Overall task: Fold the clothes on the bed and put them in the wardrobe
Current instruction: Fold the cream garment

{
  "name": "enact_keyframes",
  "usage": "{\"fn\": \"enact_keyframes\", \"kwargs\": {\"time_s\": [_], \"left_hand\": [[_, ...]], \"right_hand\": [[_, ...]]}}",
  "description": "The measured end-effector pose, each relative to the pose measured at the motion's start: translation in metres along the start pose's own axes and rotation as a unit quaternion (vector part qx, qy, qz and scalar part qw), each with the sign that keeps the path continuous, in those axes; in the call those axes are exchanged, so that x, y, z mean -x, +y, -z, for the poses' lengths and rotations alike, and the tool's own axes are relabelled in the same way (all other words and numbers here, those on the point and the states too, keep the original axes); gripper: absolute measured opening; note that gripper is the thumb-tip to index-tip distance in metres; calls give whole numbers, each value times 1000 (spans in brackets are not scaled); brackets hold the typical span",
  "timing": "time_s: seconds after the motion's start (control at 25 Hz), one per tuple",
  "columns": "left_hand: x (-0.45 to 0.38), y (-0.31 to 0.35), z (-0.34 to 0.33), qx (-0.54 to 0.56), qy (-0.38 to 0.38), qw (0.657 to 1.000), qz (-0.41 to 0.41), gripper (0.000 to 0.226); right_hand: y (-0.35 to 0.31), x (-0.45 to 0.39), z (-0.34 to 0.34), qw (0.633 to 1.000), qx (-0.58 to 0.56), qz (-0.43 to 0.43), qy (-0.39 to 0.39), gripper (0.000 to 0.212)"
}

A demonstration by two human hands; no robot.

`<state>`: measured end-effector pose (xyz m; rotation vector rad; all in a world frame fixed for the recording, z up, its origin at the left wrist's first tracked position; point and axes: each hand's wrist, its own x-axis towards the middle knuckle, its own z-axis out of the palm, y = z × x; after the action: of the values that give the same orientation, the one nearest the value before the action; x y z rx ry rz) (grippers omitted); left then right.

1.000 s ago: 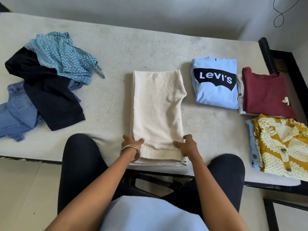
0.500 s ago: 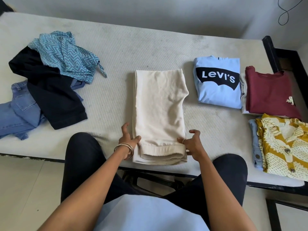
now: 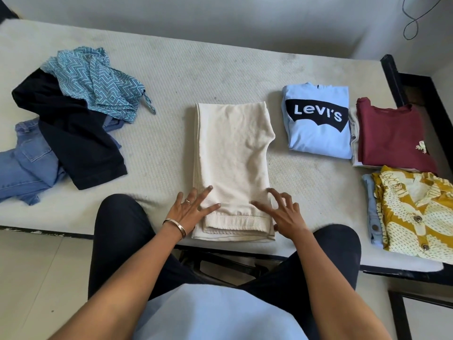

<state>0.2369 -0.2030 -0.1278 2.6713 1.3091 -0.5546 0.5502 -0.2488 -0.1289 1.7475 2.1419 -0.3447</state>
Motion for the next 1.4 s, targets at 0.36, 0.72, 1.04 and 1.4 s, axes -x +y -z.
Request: {"fn": "enact_keyframes", "kwargs": {"time_s": [0.36, 0.72, 1.04, 1.4], "left_hand": [[0, -3, -4, -73, -41, 995, -56, 93], [-19, -42, 51, 514, -178, 830, 125, 27], [-52, -90, 98, 749, -128, 639, 119, 23], [-164, -108, 60, 696, 63, 644, 311, 83]], "right_hand": [[-3, 0, 1, 998, -36, 29, -36, 86], [7, -23, 53, 919, -392, -42, -25, 37], [37, -56, 113, 776, -629, -15, 57, 91], [24, -195, 90, 737, -614, -253, 126, 45]]}}
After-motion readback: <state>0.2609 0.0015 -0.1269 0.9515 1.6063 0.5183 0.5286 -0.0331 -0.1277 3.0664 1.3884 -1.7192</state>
